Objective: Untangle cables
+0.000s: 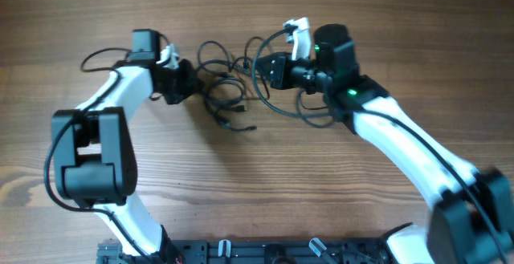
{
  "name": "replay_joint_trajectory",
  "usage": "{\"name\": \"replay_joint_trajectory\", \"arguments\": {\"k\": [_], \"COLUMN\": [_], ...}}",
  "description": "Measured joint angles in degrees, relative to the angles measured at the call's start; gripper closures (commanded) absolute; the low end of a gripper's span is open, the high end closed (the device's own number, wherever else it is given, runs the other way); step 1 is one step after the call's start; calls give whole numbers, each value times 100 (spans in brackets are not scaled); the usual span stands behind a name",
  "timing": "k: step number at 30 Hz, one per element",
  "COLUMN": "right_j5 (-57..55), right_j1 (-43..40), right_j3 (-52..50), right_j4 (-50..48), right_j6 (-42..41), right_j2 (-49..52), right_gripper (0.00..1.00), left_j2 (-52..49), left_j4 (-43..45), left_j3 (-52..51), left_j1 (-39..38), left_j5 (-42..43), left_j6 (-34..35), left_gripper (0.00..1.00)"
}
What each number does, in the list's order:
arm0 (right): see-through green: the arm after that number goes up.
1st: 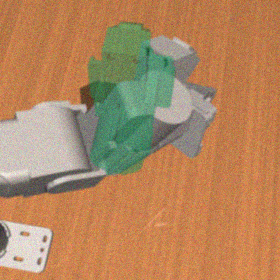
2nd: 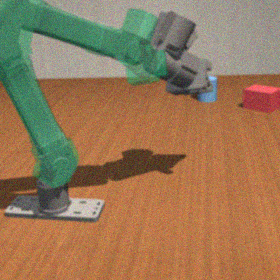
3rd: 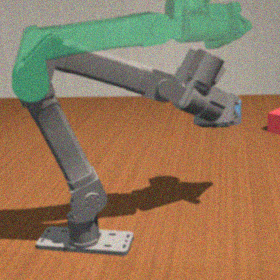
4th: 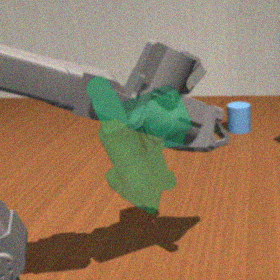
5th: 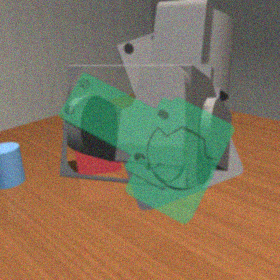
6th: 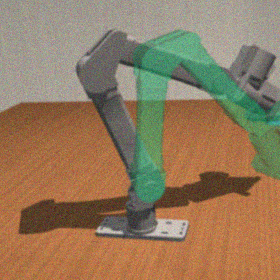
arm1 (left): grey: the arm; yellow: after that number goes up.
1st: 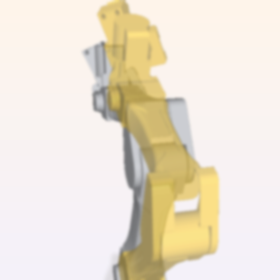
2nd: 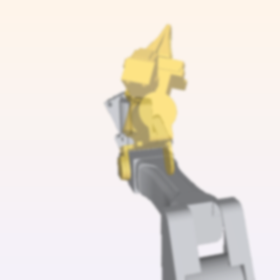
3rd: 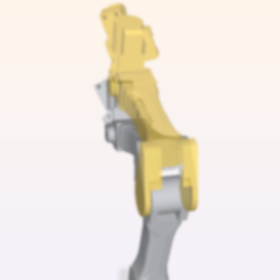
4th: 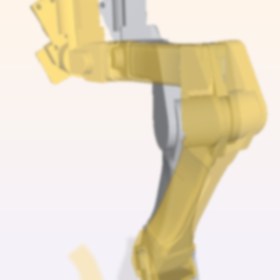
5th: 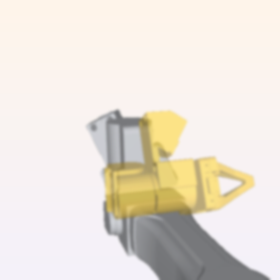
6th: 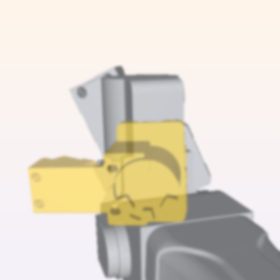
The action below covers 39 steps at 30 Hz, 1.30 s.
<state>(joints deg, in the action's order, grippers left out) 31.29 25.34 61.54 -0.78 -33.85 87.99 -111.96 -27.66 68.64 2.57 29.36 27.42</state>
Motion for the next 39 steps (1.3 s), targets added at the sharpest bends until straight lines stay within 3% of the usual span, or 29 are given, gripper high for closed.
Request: {"name": "replay_joint_trajectory", "arguments": {"k": [10, 21, 28, 39], "right_j5": [-981, -1375, -2048, -5038], "right_j1": [4, 4, 4, 4], "right_j3": [0, 0, 0, 4], "right_j4": [354, -704, -737, 367], "right_j6": [815, 2221, 2802, 3270], "right_j2": [-2194, -4002, -4301, -4238], "right_gripper": [96, 96, 96, 96], "left_j2": [0, 0, 0, 0], "left_j4": [-42, -46, -46, -46], "left_j3": [0, 0, 0, 0], "left_j1": [164, 164, 164, 164], "left_j5": [-72, -168, -212, -260], "left_j6": [162, 184, 186, 186], "left_gripper": [96, 96, 96, 96]}}
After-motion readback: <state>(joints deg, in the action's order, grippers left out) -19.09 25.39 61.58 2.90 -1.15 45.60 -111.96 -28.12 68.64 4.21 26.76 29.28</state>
